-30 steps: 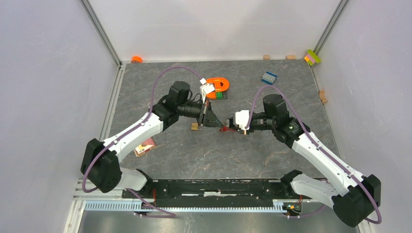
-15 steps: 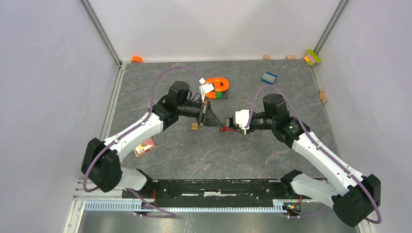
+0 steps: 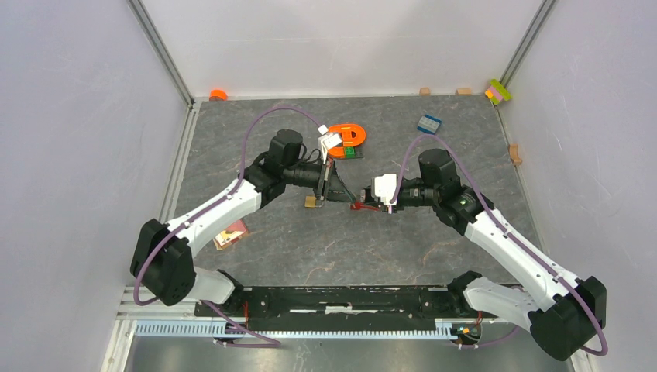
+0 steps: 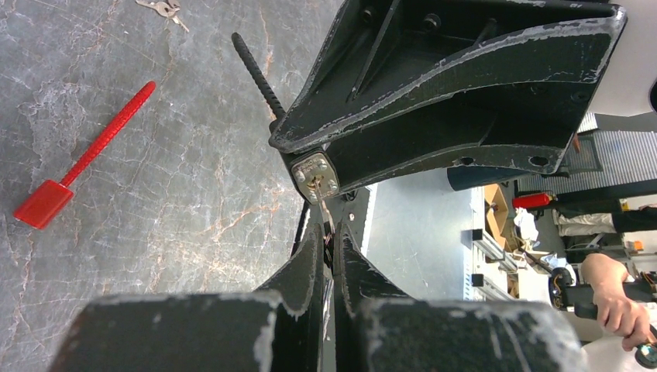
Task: Unlock with the key
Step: Unlock the lock.
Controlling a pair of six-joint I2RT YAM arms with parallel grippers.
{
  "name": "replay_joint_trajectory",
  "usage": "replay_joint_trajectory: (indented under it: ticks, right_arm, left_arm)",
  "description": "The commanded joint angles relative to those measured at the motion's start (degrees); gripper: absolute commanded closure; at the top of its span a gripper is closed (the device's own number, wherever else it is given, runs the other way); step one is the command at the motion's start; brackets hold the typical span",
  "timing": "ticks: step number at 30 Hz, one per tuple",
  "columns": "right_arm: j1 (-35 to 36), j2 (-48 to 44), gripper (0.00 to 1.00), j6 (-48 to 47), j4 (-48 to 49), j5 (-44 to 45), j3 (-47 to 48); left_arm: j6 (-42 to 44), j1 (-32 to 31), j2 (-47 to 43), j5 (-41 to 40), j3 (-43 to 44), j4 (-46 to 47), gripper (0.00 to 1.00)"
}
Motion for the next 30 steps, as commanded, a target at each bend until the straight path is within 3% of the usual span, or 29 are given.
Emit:
replay_joint_trajectory:
  ticks: [1,30]
  right_arm:
    - [-0.2,-0.5,1.0,0.8,2.4,-0.6,3.0]
    - [-0.3,-0.4,1.0,1.1,2.4,-0.6,3.2]
  left_arm:
    - [-2.0,0.2,0.3,1.8,-0.2,2.7,0.98]
    - [-2.4,0.7,0.1,2.1,-1.1,3.2,0.98]
